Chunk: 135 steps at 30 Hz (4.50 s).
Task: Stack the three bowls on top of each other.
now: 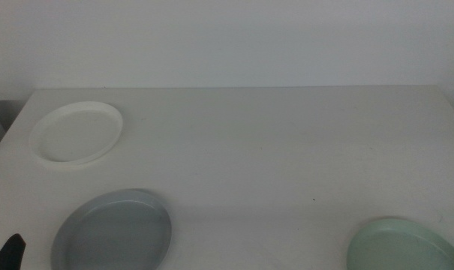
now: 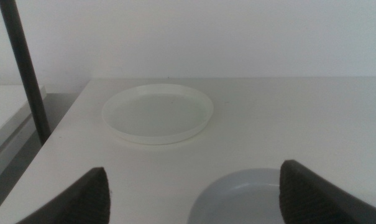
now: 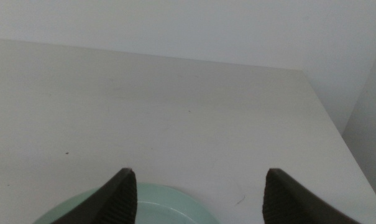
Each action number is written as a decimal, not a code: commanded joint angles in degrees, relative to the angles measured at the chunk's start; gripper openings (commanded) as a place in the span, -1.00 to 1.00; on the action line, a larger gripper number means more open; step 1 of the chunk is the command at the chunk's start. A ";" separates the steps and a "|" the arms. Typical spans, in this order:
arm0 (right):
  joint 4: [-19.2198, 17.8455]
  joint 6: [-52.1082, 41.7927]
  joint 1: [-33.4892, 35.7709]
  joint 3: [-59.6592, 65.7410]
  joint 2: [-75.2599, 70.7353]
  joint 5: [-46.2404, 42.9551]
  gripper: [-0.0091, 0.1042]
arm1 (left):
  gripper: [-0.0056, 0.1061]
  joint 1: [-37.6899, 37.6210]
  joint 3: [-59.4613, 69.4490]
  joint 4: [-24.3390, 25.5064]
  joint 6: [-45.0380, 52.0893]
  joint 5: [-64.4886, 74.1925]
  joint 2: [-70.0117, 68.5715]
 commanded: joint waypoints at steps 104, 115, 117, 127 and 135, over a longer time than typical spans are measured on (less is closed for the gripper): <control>-0.17 -0.54 -0.40 -0.30 0.68 -4.40 0.07 | -0.90 -0.30 -56.82 -12.08 8.36 43.08 94.00; -0.17 -0.54 -0.40 -0.30 0.68 -4.40 0.07 | -0.90 -14.20 -77.20 -16.84 6.96 49.93 95.39; -0.17 -0.54 -0.40 -0.30 0.68 -4.40 0.07 | -0.90 -16.87 -79.53 -17.51 6.43 50.13 97.28; -0.17 -0.54 -0.40 -0.30 0.68 -4.40 0.07 | -0.90 -25.05 -83.16 -19.91 6.39 47.40 105.99; -0.17 -0.54 -0.40 -0.30 0.68 -4.40 0.07 | -0.90 -26.29 -83.16 -23.59 6.44 46.27 111.19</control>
